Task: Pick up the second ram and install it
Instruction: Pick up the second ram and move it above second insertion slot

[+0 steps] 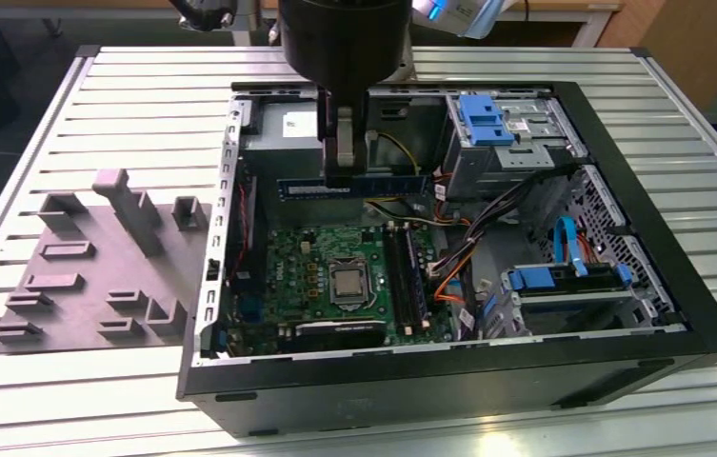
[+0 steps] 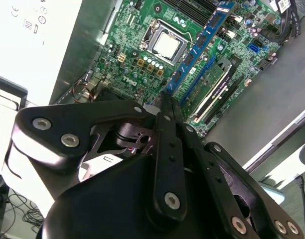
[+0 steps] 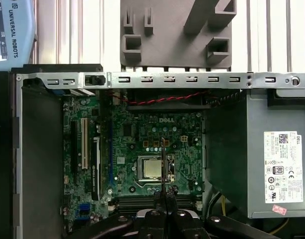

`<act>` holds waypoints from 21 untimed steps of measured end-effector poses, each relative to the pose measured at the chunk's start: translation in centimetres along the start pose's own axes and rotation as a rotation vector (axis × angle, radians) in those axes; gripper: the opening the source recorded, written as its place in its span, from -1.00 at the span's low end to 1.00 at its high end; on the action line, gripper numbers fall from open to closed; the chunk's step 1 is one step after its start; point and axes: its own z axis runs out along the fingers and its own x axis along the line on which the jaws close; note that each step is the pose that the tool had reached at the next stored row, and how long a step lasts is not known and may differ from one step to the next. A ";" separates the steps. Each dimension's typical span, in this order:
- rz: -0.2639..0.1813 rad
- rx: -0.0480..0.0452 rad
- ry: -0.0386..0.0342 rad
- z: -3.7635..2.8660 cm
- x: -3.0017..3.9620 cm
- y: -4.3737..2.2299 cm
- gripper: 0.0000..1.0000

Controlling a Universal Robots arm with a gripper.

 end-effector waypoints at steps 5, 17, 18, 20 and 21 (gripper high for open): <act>0.000 0.0000 0.0000 0.13 0.01 -0.02 -0.77; 0.000 0.0000 0.0001 0.66 0.03 -0.07 -0.77; 0.000 0.0000 0.0000 0.71 0.03 -0.07 -0.77; 0.000 0.0000 0.0000 0.82 0.03 -0.09 -0.77; 0.000 0.0001 -0.0001 0.89 0.04 -0.09 -0.77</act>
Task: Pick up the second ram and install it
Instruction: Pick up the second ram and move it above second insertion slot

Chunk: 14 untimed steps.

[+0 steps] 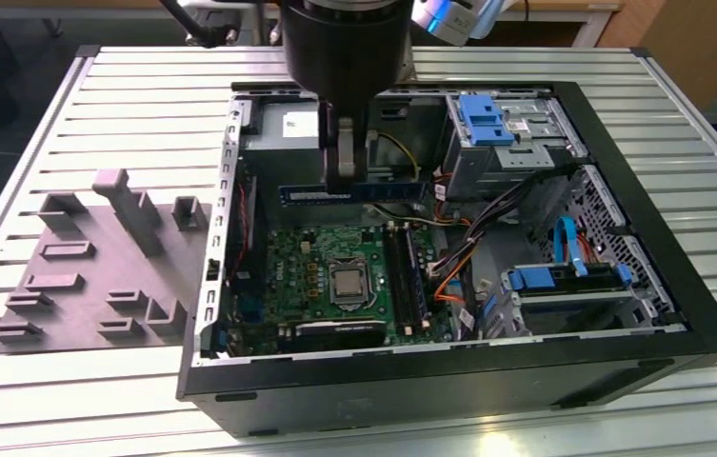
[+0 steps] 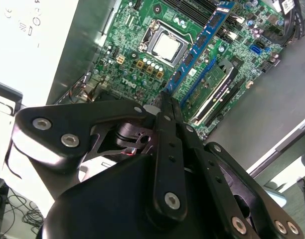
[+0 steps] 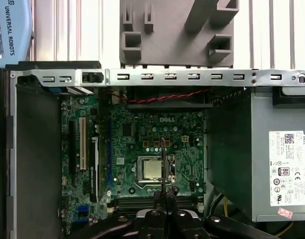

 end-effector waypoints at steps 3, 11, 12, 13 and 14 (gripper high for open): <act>0.000 0.0000 0.0001 0.22 0.01 -0.01 -0.77; 0.000 -0.0001 0.0002 0.67 0.03 -0.06 -0.77; 0.000 -0.0001 0.0002 0.70 0.03 -0.06 -0.77; 0.000 -0.0001 0.0002 0.73 0.03 -0.06 -0.77; 0.000 -0.0001 0.0001 0.76 0.03 -0.06 -0.77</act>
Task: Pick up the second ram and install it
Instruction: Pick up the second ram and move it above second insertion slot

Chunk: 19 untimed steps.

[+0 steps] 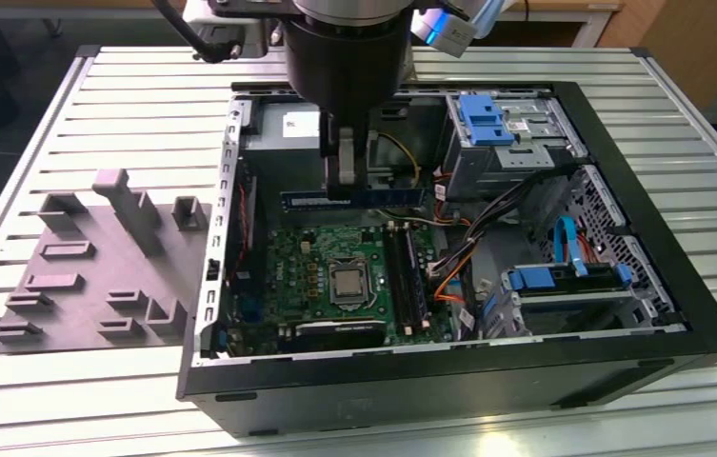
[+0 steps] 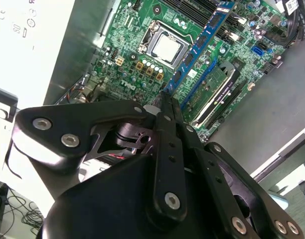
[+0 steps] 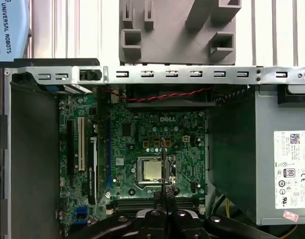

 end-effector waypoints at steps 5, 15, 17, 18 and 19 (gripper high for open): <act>0.000 0.0000 0.0000 0.12 0.01 0.00 -0.77; 0.000 0.0000 -0.0001 0.42 0.02 -0.01 -0.77; 0.000 0.0001 -0.0001 0.50 0.02 -0.02 -0.77; 0.000 0.0001 -0.0001 0.55 0.03 -0.02 -0.77; 0.000 0.0001 0.0000 0.61 0.03 -0.02 -0.77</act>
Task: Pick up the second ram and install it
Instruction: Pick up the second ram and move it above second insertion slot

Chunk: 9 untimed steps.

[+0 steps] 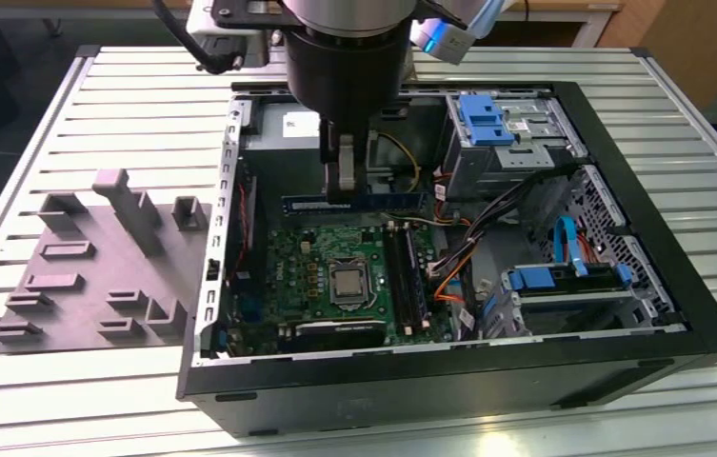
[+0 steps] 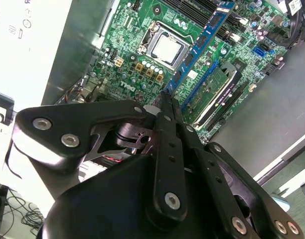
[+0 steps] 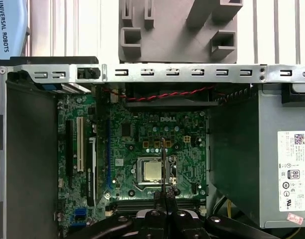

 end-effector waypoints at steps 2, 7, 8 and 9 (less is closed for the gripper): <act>0.000 0.0000 0.0000 0.13 0.00 0.00 -0.77; 0.000 -0.0001 0.0000 0.40 0.01 -0.09 -0.77; 0.000 0.0000 0.0000 0.45 0.01 -0.13 -0.77; 0.000 0.0000 0.0000 0.50 0.01 -0.17 -0.77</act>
